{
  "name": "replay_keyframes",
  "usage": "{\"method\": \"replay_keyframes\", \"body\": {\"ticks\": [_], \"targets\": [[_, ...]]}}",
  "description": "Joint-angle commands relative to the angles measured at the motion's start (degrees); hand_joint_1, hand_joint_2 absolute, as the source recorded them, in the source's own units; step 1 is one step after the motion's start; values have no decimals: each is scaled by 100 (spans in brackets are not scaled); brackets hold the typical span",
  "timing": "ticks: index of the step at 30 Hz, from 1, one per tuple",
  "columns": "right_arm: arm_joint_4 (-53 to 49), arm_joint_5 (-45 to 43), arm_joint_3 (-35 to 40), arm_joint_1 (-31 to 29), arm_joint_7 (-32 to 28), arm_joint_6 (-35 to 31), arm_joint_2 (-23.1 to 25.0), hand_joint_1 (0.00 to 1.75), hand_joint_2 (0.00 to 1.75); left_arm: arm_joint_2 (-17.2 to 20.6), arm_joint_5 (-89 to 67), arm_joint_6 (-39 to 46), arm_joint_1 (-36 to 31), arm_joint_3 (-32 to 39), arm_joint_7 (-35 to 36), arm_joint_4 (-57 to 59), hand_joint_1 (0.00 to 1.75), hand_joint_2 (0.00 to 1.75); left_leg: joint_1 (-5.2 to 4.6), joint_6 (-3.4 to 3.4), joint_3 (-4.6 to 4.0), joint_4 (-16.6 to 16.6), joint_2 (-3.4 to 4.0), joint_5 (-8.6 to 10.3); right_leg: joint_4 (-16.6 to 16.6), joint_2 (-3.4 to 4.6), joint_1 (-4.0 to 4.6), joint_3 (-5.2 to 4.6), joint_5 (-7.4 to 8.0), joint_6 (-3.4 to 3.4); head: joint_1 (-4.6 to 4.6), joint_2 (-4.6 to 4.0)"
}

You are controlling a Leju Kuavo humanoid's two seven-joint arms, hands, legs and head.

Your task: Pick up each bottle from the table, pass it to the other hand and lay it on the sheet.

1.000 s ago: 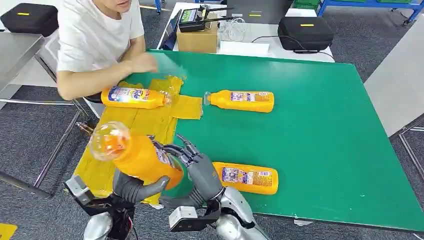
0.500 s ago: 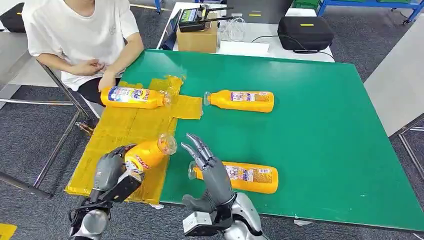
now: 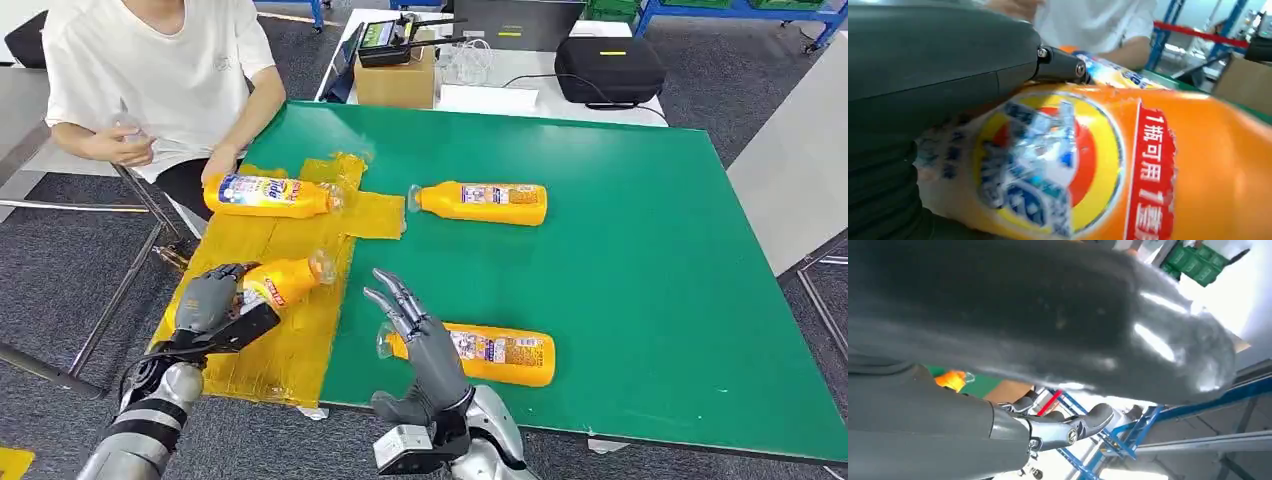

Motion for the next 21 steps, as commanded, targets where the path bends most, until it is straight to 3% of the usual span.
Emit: {"method": "replay_keyframes", "body": {"ticks": [1, 6, 11, 14, 21], "targets": [[731, -186, 107, -428, -166, 57, -36, 0, 0, 1, 292, -821, -390, -403, -76, 1176, 0, 175, -1, 17, 7, -16, 0, 7, -15, 3, 3, 8, 8, -22, -4, 0], [869, -308, 30, -468, -180, 121, 3, 0, 0, -182, 367, -1189, -617, -492, 581, 1771, 0, 175, -6, 13, 10, -11, -5, 4, -9, -3, -3, 12, 2, -15, 0, 0], [1079, -396, 11, -526, -273, 101, 54, 0, 0, -185, 660, -1385, -521, -526, 465, 1848, 0, 175, -9, 13, 20, -16, -17, 9, -13, -12, -7, 23, 7, -20, 0, 0], [1127, -428, -1, -522, -310, 70, 45, 0, 0, -255, 892, -1270, -374, -449, 230, 1499, 0, 175, -10, 15, 27, -18, -27, 11, -14, -23, -7, 38, 7, -21, 0, 0], [1063, -437, -120, -432, -343, -38, 1, 0, 0, -664, 2779, -2044, 496, -239, -127, -872, 0, 175, -7, 19, 30, -13, -24, 15, -16, -25, -3, 47, 6, -21, 0, 0]]}}
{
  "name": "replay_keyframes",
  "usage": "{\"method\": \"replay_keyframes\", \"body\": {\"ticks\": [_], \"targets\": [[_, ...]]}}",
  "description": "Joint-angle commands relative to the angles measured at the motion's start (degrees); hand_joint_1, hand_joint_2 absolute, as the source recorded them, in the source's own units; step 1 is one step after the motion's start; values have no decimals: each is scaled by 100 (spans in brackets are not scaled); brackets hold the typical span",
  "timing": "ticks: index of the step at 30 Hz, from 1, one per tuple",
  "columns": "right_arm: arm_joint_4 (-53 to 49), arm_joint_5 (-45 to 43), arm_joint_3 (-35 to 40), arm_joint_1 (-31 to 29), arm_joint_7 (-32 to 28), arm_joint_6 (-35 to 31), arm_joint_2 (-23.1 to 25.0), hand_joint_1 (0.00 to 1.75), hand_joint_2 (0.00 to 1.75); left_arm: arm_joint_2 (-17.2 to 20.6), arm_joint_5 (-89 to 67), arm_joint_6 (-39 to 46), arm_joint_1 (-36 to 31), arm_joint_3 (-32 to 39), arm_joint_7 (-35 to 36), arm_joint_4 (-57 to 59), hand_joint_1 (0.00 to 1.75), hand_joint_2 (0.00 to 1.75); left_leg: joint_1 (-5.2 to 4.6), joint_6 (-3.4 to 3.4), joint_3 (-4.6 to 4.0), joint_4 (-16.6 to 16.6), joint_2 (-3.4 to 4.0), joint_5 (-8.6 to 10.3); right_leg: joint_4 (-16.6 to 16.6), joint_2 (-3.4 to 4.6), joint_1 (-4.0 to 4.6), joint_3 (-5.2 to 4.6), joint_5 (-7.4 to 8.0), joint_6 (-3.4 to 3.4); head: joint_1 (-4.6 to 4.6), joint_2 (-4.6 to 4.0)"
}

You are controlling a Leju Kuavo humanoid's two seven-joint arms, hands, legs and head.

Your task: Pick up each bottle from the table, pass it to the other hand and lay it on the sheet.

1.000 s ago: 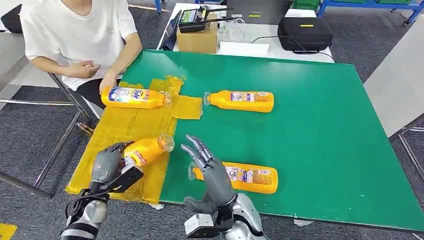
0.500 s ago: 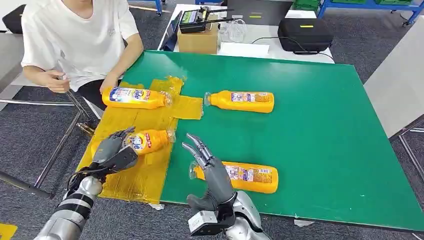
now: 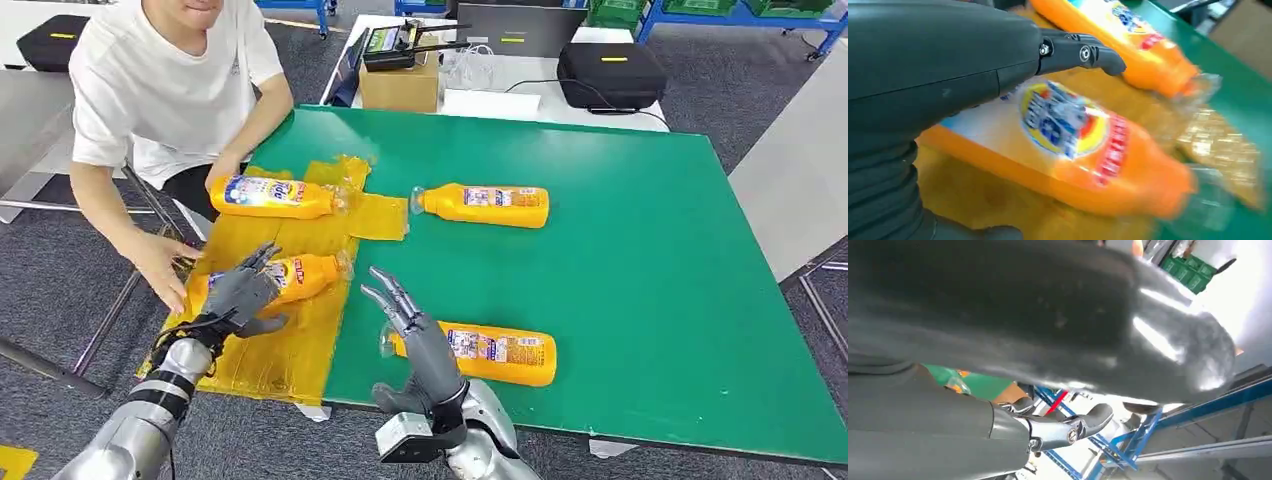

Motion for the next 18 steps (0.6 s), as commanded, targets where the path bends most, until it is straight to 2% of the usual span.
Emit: {"method": "replay_keyframes", "body": {"ticks": [1, 3, 4, 5, 6, 7, 12, 14, 18], "targets": [[419, 5, -132, -161, -39, -102, -110, 0, 0, -604, 1632, -744, 1079, 62, -178, -1969, 0, 175, -3, 13, -2, -5, 3, 1, -7, 4, 0, -8, 3, -11, 2, 0], [349, 16, -157, -117, -39, -119, -125, 0, 0, -898, 2237, -755, 1277, 161, -389, -2494, 0, 175, -1, 17, -7, -4, 0, -1, -11, 1, 4, -11, 2, -15, 2, 0], [241, 80, -208, -42, 26, -206, -165, 0, 0, -1147, 2915, -831, 1421, 231, -203, -2904, 0, 175, 1, 18, -9, -4, 0, -2, -13, 2, 6, -13, 2, -17, 0, 0], [144, 85, -220, 8, 34, -180, -213, 0, 0, -1156, 3006, -734, 1512, 68, -27, -3171, 0, 175, 4, 29, -20, -10, 3, -1, -25, 5, 12, -23, 7, -29, 2, 0], [105, 145, -259, 33, 82, -263, -234, 0, 0, -1332, 3556, -769, 1569, 189, -93, -3345, 0, 175, 4, 36, -29, -9, -12, -2, -32, -9, 14, -22, 5, -30, 2, 0], [55, 210, -284, 54, 128, -334, -265, 0, 0, -1387, 3957, -781, 1627, 191, -120, -3516, 0, 175, 0, 21, -41, 3, -7, -4, -13, -5, 6, -43, 0, -14, 0, 0], [-411, 752, -609, 292, 615, -614, -586, 0, 0, -1593, 5174, -148, 2139, 66, -161, -4847, 0, 175, 0, 27, -76, 9, -6, -11, -12, 3, 9, -76, -6, -19, 2, 0], [-633, 1287, -672, 435, 940, -575, -848, 0, 0, -1604, 5448, -33, 2403, 131, -353, -5320, 0, 175, 3, 22, -72, 5, 15, -14, -13, 25, 10, -84, -2, -19, -2, 0], [-1005, 2322, -831, 709, 1440, -711, -1262, 0, 0, -1682, 5684, -1, 2736, 393, -480, -5801, 0, 175, 2, 19, -83, 5, 11, -14, -14, 16, 9, -93, -2, -12, 0, 0]]}}
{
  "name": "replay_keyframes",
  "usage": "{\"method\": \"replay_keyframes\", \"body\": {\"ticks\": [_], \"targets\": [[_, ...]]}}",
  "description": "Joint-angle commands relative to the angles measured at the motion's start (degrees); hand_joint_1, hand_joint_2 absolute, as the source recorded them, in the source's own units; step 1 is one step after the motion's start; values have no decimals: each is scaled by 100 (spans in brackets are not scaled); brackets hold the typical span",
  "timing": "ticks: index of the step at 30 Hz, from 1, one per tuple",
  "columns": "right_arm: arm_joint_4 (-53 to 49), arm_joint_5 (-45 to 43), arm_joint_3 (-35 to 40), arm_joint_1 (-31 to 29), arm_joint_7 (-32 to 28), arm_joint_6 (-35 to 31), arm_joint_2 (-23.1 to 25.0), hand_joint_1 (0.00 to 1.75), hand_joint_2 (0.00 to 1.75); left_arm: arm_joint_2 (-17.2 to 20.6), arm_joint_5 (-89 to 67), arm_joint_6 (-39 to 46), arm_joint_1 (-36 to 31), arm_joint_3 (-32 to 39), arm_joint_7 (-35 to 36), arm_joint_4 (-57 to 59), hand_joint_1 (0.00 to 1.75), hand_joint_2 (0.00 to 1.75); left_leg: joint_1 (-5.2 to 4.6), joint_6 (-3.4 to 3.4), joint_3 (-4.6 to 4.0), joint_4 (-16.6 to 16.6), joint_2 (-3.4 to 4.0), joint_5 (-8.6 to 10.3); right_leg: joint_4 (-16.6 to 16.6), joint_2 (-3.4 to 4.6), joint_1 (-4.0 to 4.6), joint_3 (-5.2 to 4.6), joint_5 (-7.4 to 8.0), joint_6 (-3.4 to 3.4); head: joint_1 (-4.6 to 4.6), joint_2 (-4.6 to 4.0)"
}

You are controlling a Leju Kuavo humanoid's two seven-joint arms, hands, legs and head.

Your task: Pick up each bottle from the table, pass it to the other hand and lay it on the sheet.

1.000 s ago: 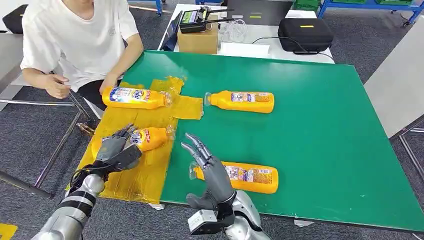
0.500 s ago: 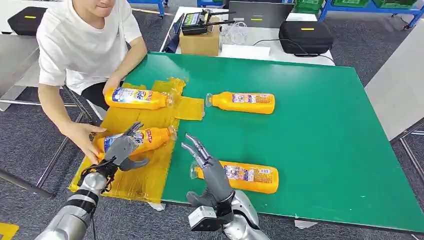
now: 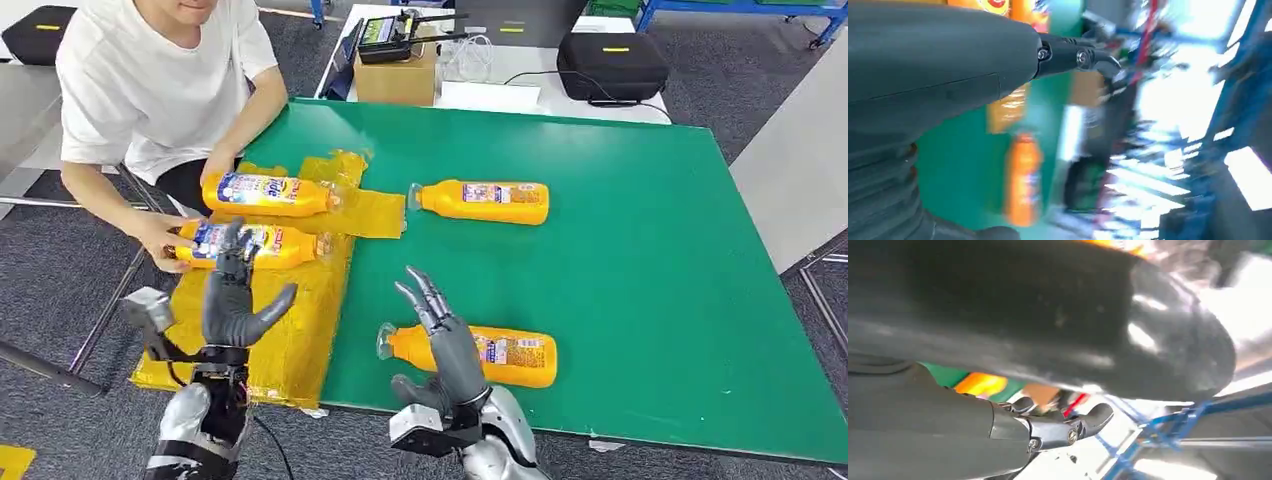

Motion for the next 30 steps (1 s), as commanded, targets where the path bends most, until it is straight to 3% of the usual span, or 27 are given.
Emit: {"method": "replay_keyframes", "body": {"ticks": [1, 9, 18, 27, 28, 30], "targets": [[-769, 1810, -460, 420, 1006, -133, -1065, 0, 0, -345, 464, 124, 844, 380, -216, -1814, 0, 175, 3, 22, 7, -6, -6, -6, -16, -3, 9, 13, -1, -22, 0, 0], [-828, 2447, -1109, 741, 1655, 143, -1641, 0, 0, -326, 131, 14, 1146, 464, -154, -1813, 0, 175, -2, 20, 7, -11, -10, -2, -18, -7, 3, 12, 1, -23, 0, 0], [-480, 2532, -1324, 548, 2125, 901, -1666, 0, 0, -307, -203, -46, 1217, 380, -264, -1837, 0, 175, -2, 12, 2, -5, -2, -2, -8, 2, 1, 1, 1, -14, -2, 0], [797, 2326, -1261, -151, 2228, 1292, -1380, 0, 0, -264, -201, -153, 1100, 303, -163, -1632, 0, 175, 2, 16, 14, -18, 7, 2, -20, 13, 7, 11, 9, -27, -2, 0], [1004, 2323, -1214, -237, 2228, 1328, -1357, 0, 175, -251, -204, -165, 1101, 287, -160, -1622, 0, 175, 3, 19, 16, -21, 10, 3, -25, 17, 9, 12, 12, -33, 0, 0], [1073, 2319, -1191, -279, 2225, 1357, -1348, 0, 175, -245, -201, -168, 1095, 288, -161, -1625, 0, 175, 0, 12, 9, -12, 5, 1, -14, 10, 4, 6, 6, -21, 0, 0]]}}
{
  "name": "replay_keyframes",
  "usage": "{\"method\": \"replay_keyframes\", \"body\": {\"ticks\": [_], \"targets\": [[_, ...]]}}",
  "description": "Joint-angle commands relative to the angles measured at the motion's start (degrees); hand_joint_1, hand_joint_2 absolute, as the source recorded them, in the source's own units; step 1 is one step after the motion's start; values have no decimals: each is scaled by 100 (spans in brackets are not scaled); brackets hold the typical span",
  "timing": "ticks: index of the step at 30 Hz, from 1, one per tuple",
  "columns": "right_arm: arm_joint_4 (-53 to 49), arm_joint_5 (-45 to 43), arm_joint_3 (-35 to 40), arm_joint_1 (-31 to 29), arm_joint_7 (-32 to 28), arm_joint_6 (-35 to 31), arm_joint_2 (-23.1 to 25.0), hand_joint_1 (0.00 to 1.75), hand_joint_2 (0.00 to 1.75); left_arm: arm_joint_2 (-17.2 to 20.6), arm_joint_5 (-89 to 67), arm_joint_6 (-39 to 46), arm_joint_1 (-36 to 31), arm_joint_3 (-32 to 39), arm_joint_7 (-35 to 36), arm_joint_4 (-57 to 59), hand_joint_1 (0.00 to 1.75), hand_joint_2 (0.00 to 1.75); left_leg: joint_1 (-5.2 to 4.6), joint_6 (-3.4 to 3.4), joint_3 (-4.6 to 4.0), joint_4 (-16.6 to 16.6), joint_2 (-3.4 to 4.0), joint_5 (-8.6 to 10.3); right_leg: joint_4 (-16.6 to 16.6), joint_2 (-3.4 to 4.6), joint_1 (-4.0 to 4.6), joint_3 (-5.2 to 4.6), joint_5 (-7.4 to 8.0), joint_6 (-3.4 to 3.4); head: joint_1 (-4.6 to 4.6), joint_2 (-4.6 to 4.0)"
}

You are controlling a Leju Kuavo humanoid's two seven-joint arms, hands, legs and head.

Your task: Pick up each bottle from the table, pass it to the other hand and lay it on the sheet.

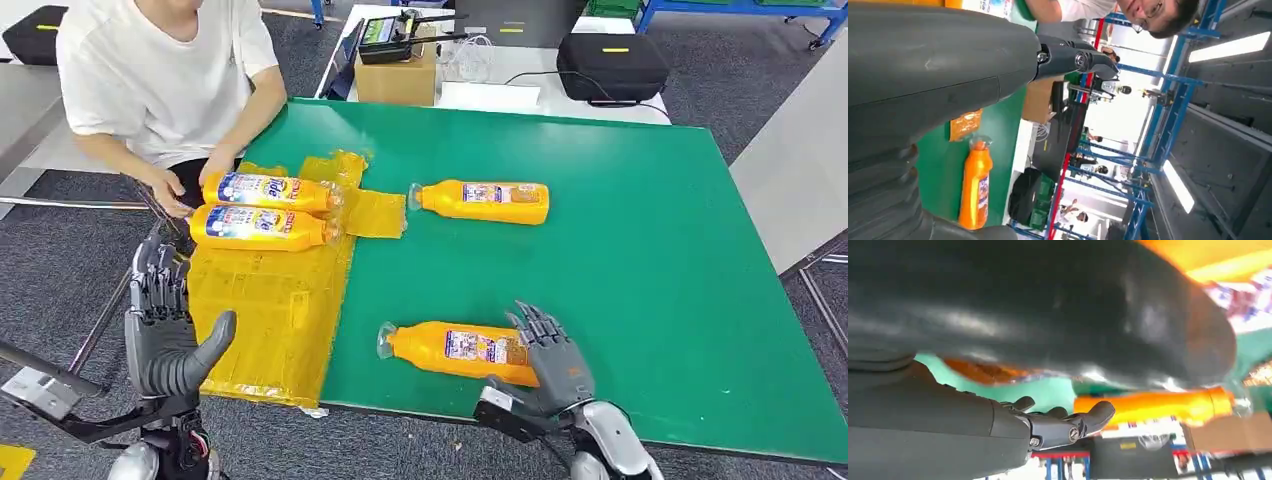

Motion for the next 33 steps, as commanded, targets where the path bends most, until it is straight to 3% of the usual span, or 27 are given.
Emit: {"method": "replay_keyframes", "body": {"ticks": [1, 10, 11, 13, 19, 21, 27, 31, 33], "targets": [[1455, -113, 87, -749, -31, 177, 210, 0, 175, 73, -2, -50, -161, -42, 44, 304, 0, 175, -1, 10, 12, -11, 4, 2, -9, 6, 3, 8, 3, -17, -2, 0], [2387, -344, 515, -1246, -114, 629, 147, 2, 175, 85, -66, -89, -162, -15, 54, 398, 0, 175, 3, 14, 31, -17, 20, 4, -18, 20, 8, 20, 8, -23, -2, 0], [2446, -409, 534, -1281, -195, 666, 142, 147, 175, 95, -67, -91, -175, -13, 54, 424, 0, 175, 1, 9, 36, -11, 27, 2, -11, 21, 5, 22, 4, -14, 0, 0], [2545, -451, 584, -1343, -244, 740, 129, 175, 175, 101, -67, -97, -198, -10, 54, 467, 0, 175, 2, 13, 40, -14, 21, 7, -15, 16, 7, 27, 8, -22, 0, 0], [2736, -637, 705, -1482, -387, 801, 151, 175, 175, 114, -76, -95, -228, -7, 40, 520, 0, 175, 5, 16, 65, -18, 30, 13, -22, 17, 13, 43, 17, -30, 0, 0], [2863, -650, 787, -1542, -416, 858, 161, 161, 175, 126, -74, -99, -225, -10, 41, 528, 0, 175, 4, 11, 75, -13, 41, 6, -15, 25, 11, 47, 21, -37, -2, 0], [3069, -776, 818, -1596, -485, 942, 219, 152, 175, 140, -65, -113, -189, -15, 37, 524, 0, 175, 6, 11, 93, -15, 46, 5, -17, 34, 12, 63, 19, -37, -2, 0], [3151, -866, 825, -1593, -532, 929, 252, 157, 175, 151, -64, -124, -177, -9, 37, 519, 0, 175, 7, 12, 98, -17, 46, 8, -19, 35, 14, 67, 22, -40, 0, 0], [3139, -1125, 763, -1533, -698, 847, 294, 173, 175, 149, -57, -142, -157, -4, 32, 498, 0, 175, 9, 14, 95, -22, 39, 12, -26, 29, 17, 67, 25, -44, 0, 0]]}}
